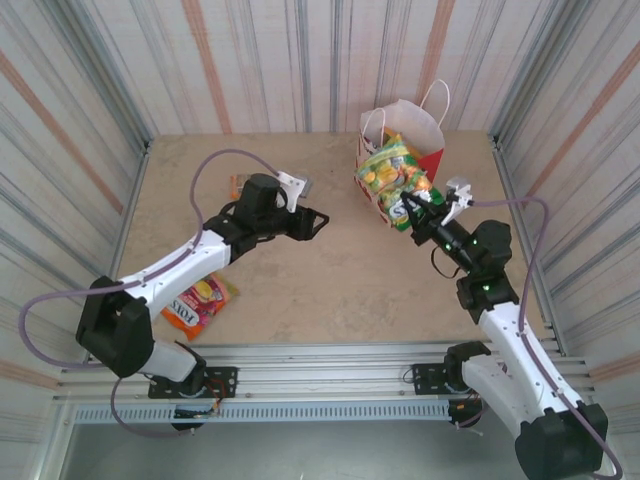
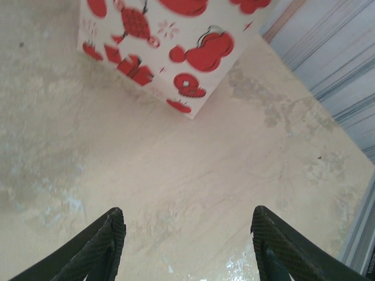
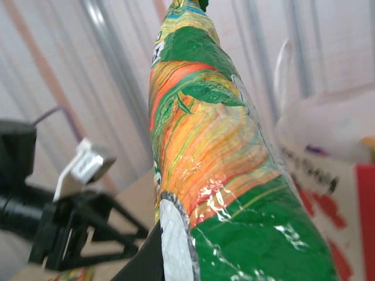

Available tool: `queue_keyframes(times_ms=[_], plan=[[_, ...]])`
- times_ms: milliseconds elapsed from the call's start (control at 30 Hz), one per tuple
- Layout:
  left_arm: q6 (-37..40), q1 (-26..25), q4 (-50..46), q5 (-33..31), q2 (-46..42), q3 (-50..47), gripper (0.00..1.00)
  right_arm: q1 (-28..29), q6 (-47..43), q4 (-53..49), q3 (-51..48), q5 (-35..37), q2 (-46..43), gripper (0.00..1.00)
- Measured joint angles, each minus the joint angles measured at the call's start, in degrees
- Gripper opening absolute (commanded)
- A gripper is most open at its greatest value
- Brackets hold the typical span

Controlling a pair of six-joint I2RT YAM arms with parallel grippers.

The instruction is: Place the snacks into the paper bag

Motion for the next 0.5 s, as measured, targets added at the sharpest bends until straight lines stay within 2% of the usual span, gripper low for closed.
queue_keyframes(times_ms=[200, 500], plan=[[-3.23, 0.00, -0.61, -0.42, 2.21, -0.42, 0.61, -1.99, -3.23, -1.55, 12.44, 7.13, 7.78, 0.04], [-4.17, 0.02, -1.16, -0.13, 5.38, 1.09, 0.61, -5.97, -8.72, -6.27, 31.74, 13.03, 26.51, 0.03]])
